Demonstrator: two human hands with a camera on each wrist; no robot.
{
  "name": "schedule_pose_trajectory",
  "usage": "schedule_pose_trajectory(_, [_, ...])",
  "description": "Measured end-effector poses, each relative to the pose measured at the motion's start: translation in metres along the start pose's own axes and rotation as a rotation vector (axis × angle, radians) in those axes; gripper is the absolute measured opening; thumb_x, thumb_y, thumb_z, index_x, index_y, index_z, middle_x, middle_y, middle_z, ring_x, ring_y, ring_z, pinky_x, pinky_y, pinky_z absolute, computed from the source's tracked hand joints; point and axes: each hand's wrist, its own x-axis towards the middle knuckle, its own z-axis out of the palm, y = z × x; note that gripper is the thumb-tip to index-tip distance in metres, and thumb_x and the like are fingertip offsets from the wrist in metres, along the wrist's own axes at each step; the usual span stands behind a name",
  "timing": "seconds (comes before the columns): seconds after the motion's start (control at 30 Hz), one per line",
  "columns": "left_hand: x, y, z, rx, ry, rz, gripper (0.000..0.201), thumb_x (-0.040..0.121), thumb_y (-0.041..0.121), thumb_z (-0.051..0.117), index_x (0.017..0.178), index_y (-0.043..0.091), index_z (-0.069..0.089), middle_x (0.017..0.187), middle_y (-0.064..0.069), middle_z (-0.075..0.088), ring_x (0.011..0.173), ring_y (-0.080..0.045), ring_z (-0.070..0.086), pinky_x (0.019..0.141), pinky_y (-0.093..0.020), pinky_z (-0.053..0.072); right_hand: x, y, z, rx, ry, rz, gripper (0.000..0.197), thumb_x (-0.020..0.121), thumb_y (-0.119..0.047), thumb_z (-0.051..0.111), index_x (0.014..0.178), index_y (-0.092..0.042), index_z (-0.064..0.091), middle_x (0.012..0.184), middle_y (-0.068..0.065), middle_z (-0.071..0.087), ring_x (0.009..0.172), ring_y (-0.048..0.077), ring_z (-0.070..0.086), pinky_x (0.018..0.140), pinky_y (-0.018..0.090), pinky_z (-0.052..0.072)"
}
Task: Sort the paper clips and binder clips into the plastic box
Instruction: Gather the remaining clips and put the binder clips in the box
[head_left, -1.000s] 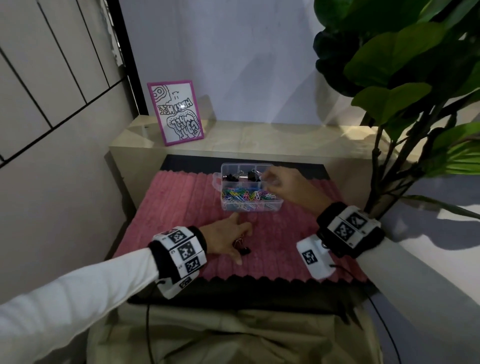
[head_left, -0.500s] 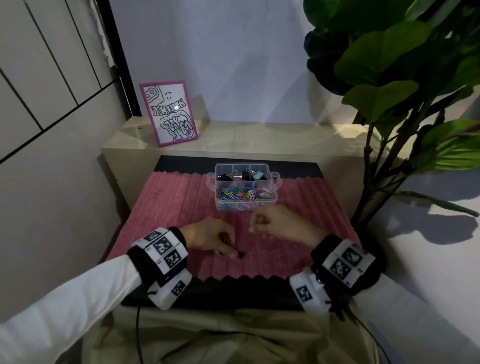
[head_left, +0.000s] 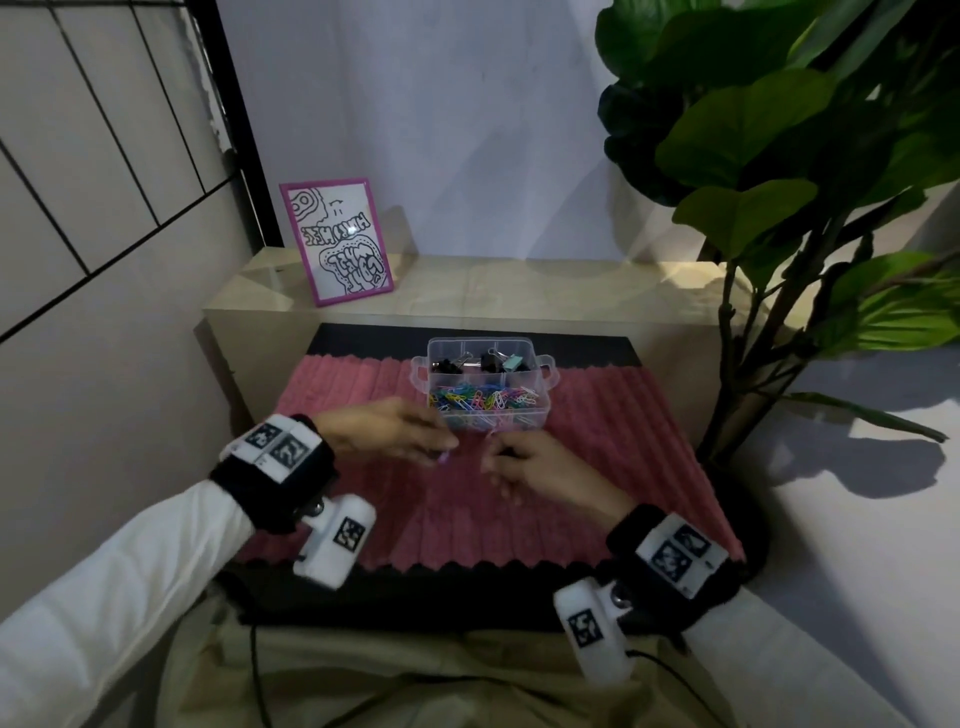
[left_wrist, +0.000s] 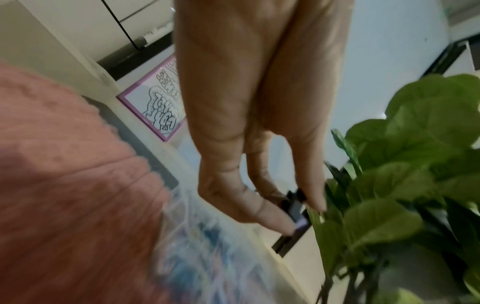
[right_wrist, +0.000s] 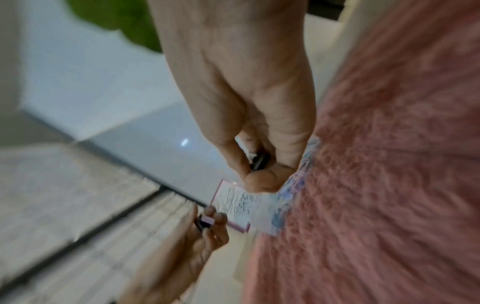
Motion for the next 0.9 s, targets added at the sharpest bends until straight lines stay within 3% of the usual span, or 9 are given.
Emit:
schedule_pose_trajectory(0.07, [0.009, 0.016, -0.021, -0.098, 0.148, 0.049, 0.041, 0.066, 0.030, 0.068, 0.100, 0.008, 0.062, 0.098, -0.002, 0.065, 0.091, -0.013, 0.062, 0.079, -0.016, 0.055, -0.004, 0.004, -0.019, 0.359, 0.091, 0.085, 0.016, 0.089, -0.002, 0.053, 0.078, -0.009, 0.062, 0.063, 0.000, 0.061, 0.051, 0.006, 0.055, 0.048, 0.015, 0.045])
schedule_pose_trajectory(0.2, [0.044, 0.040, -0.047, -0.174, 0.337, 0.114, 0.005, 0.084, 0.005, 0.056, 0.083, 0.001, 0.059, 0.085, -0.008, 0.060, 0.064, -0.005, 0.066, 0.061, -0.010, 0.054, -0.006, 0.008, -0.048, 0.782, 0.250, 0.188, 0.014, 0.089, -0.001, 0.051, 0.079, -0.002, 0.060, 0.073, 0.009, 0.060, 0.058, 0.011, 0.058, 0.050, 0.015, 0.049])
schedule_pose_trajectory(0.3, [0.072, 0.045, -0.055, -0.082, 0.398, 0.073, 0.006, 0.085, 0.001, 0.056, 0.081, 0.001, 0.061, 0.082, -0.009, 0.062, 0.061, -0.006, 0.067, 0.059, -0.011, 0.054, -0.009, 0.010, -0.053, 0.993, 0.314, 0.202, 0.014, 0.090, 0.001, 0.047, 0.085, 0.004, 0.059, 0.077, 0.014, 0.059, 0.068, 0.018, 0.059, 0.053, 0.019, 0.055])
schedule_pose_trajectory(0.47, [0.096, 0.038, -0.066, 0.189, 0.406, -0.028, 0.022, 0.082, 0.029, 0.065, 0.088, 0.008, 0.068, 0.092, -0.014, 0.069, 0.094, -0.031, 0.064, 0.092, -0.038, 0.052, -0.020, 0.021, -0.058, 1.140, 0.384, 0.244, 0.022, 0.090, 0.002, 0.046, 0.080, 0.009, 0.063, 0.078, 0.019, 0.062, 0.069, 0.024, 0.066, 0.055, 0.025, 0.058])
schedule_pose_trajectory(0.57, [0.089, 0.038, -0.062, 0.478, 0.524, -0.004, 0.035, 0.085, 0.033, 0.060, 0.111, 0.010, 0.063, 0.115, -0.011, 0.065, 0.106, -0.025, 0.060, 0.093, -0.033, 0.045, -0.027, 0.025, -0.065, 1.128, 0.417, 0.250, 0.017, 0.092, 0.001, 0.044, 0.094, 0.009, 0.059, 0.088, 0.020, 0.058, 0.082, 0.025, 0.059, 0.058, 0.026, 0.059])
schedule_pose_trajectory(0.67, [0.074, 0.026, -0.051, 0.623, 0.725, -0.055, 0.054, 0.084, 0.033, 0.062, 0.125, 0.001, 0.047, 0.129, -0.020, 0.053, 0.116, -0.031, 0.052, 0.095, -0.036, 0.041, -0.032, 0.033, -0.075, 1.115, 0.437, 0.239, 0.017, 0.091, 0.002, 0.043, 0.094, 0.009, 0.058, 0.089, 0.018, 0.057, 0.081, 0.023, 0.061, 0.057, 0.025, 0.058])
schedule_pose_trajectory(0.73, [0.062, 0.020, -0.037, 0.700, 0.655, -0.245, 0.059, 0.085, 0.041, 0.058, 0.123, -0.002, 0.044, 0.128, -0.021, 0.051, 0.114, -0.034, 0.052, 0.089, -0.037, 0.044, -0.034, 0.037, -0.080, 1.103, 0.448, 0.238, 0.011, 0.079, 0.004, 0.057, 0.085, 0.010, 0.064, 0.084, 0.017, 0.062, 0.075, 0.022, 0.067, 0.056, 0.025, 0.058])
schedule_pose_trajectory(0.8, [0.058, 0.015, -0.026, 0.586, 0.537, -0.335, 0.050, 0.089, 0.036, 0.054, 0.117, -0.005, 0.048, 0.111, -0.017, 0.057, 0.094, -0.030, 0.061, 0.068, -0.030, 0.051, -0.034, 0.040, -0.082, 1.103, 0.452, 0.245, 0.011, 0.070, 0.002, 0.064, 0.078, 0.007, 0.067, 0.077, 0.014, 0.065, 0.066, 0.019, 0.070, 0.055, 0.024, 0.057])
schedule_pose_trajectory(0.9, [0.060, 0.007, -0.024, 0.282, 0.504, -0.259, 0.032, 0.090, 0.022, 0.055, 0.086, -0.010, 0.054, 0.070, -0.015, 0.060, 0.041, -0.015, 0.060, 0.035, -0.021, 0.049, -0.036, 0.042, -0.078, 1.087, 0.440, 0.270, 0.026, 0.091, 0.000, 0.044, 0.079, 0.005, 0.066, 0.073, 0.013, 0.067, 0.063, 0.016, 0.070, 0.055, 0.023, 0.058])
